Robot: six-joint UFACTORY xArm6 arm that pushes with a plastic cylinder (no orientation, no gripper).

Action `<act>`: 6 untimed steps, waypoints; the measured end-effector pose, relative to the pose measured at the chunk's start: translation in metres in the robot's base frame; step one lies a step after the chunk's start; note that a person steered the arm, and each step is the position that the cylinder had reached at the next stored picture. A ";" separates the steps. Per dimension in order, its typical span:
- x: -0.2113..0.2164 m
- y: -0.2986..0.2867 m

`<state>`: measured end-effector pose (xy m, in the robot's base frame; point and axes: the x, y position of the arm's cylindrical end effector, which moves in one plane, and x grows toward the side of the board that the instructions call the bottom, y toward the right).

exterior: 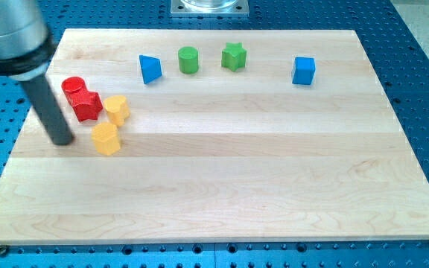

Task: Move the red star into the yellow heart

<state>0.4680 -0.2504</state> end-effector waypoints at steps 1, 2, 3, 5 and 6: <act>-0.038 -0.014; -0.048 -0.011; -0.050 0.053; -0.029 0.028; 0.002 0.042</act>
